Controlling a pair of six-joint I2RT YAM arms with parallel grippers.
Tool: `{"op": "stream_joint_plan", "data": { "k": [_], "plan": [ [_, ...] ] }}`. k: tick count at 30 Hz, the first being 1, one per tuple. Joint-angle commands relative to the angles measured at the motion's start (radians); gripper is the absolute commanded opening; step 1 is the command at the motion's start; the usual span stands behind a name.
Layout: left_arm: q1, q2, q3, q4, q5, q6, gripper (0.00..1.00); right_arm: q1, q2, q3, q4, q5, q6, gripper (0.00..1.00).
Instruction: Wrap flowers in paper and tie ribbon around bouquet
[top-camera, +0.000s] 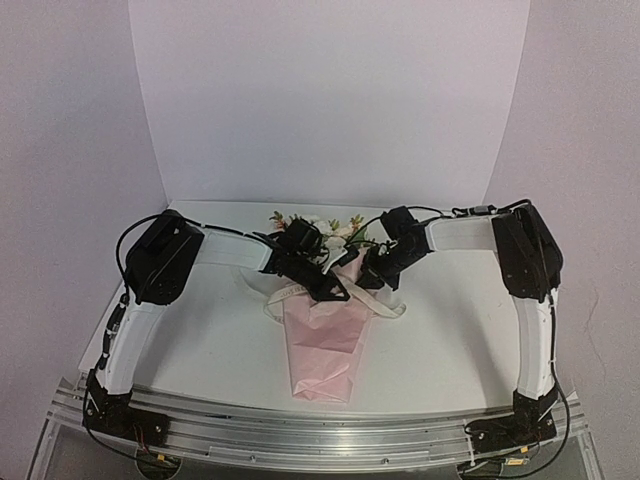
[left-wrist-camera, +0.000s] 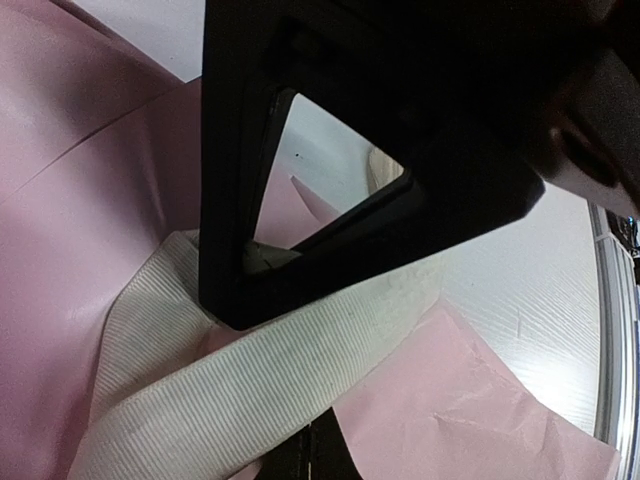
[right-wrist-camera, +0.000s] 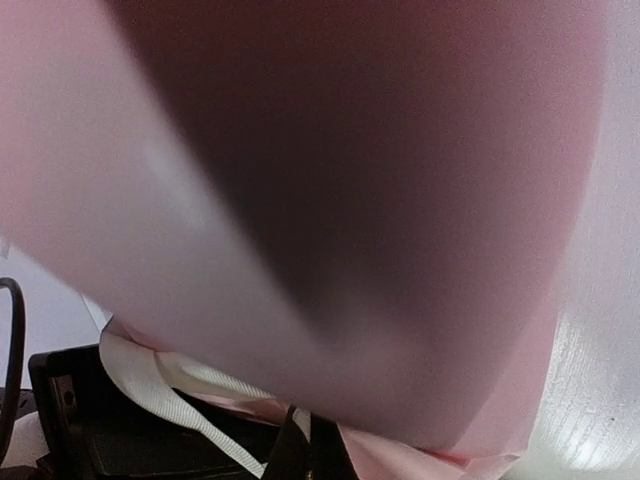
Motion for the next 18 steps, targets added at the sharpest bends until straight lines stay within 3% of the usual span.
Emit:
{"op": "stream_joint_plan", "data": {
  "k": [1, 3, 8, 13, 18],
  "plan": [
    [0.0, 0.01, 0.039, -0.061, 0.036, 0.04, 0.12, 0.003, -0.041, -0.011, 0.007, 0.049, -0.008, 0.0],
    [0.001, -0.009, 0.041, -0.094, 0.06, 0.08, 0.14, 0.002, -0.042, -0.013, 0.007, 0.056, -0.01, 0.0],
    [-0.001, -0.022, 0.02, -0.113, 0.042, 0.123, 0.08, 0.0, -0.053, -0.012, 0.007, 0.078, -0.01, 0.0],
    [0.001, -0.04, 0.041, -0.159, 0.107, 0.14, 0.29, 0.001, -0.078, -0.02, 0.005, 0.13, -0.026, 0.0],
    [-0.001, -0.083, 0.188, -0.448, 0.211, 0.363, 0.53, 0.0, -0.062, -0.047, -0.002, 0.153, -0.039, 0.0]
  ]
}}
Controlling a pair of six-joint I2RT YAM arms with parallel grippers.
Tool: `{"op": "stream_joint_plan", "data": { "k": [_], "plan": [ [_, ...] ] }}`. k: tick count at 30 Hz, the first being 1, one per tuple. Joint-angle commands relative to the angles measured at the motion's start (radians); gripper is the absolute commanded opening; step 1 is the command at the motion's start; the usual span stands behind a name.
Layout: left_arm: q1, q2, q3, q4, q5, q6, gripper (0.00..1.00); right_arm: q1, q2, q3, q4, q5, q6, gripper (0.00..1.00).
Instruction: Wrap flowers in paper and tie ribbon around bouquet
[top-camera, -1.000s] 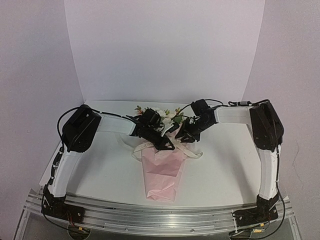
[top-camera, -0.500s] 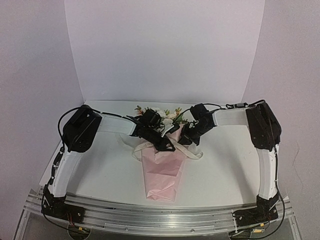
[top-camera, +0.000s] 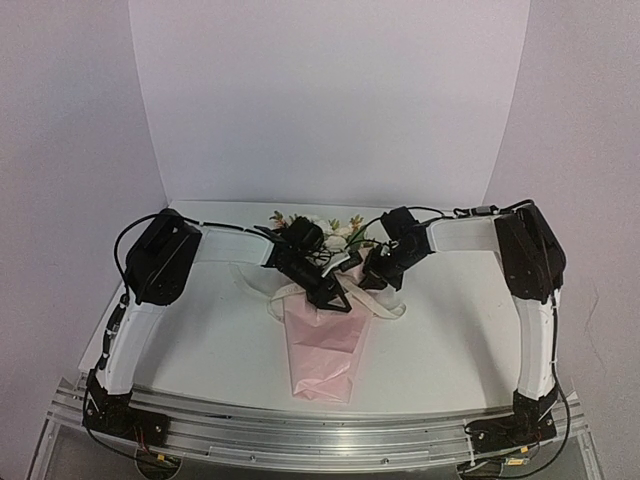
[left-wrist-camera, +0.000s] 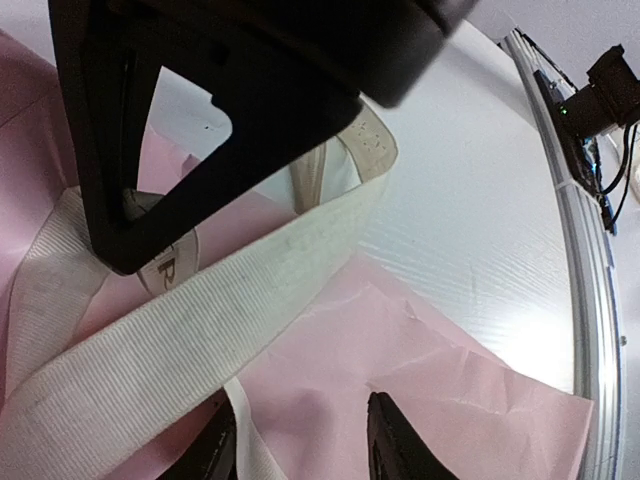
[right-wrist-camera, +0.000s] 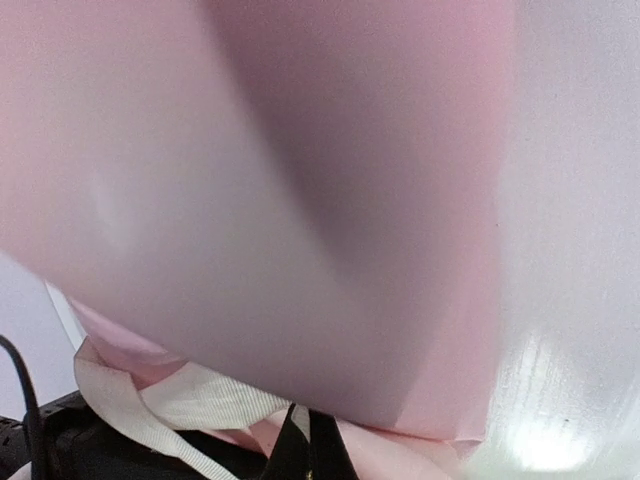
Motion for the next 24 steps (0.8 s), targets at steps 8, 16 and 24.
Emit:
{"op": "stream_joint_plan", "data": {
  "k": [8, 16, 24],
  "plan": [
    [0.023, -0.168, 0.147, -0.841, 0.087, 0.788, 0.63, 0.0, -0.005, -0.011, -0.017, 0.065, -0.039, 0.0],
    [0.13, -0.286, 0.027, -0.804, 0.02, 0.863, 0.67, -0.001, -0.006, 0.003, -0.028, 0.063, -0.055, 0.0],
    [0.331, -0.309, -0.16, -0.415, -0.273, 0.897, 0.75, -0.001, -0.013, 0.023, -0.041, 0.059, -0.072, 0.0]
  ]
}}
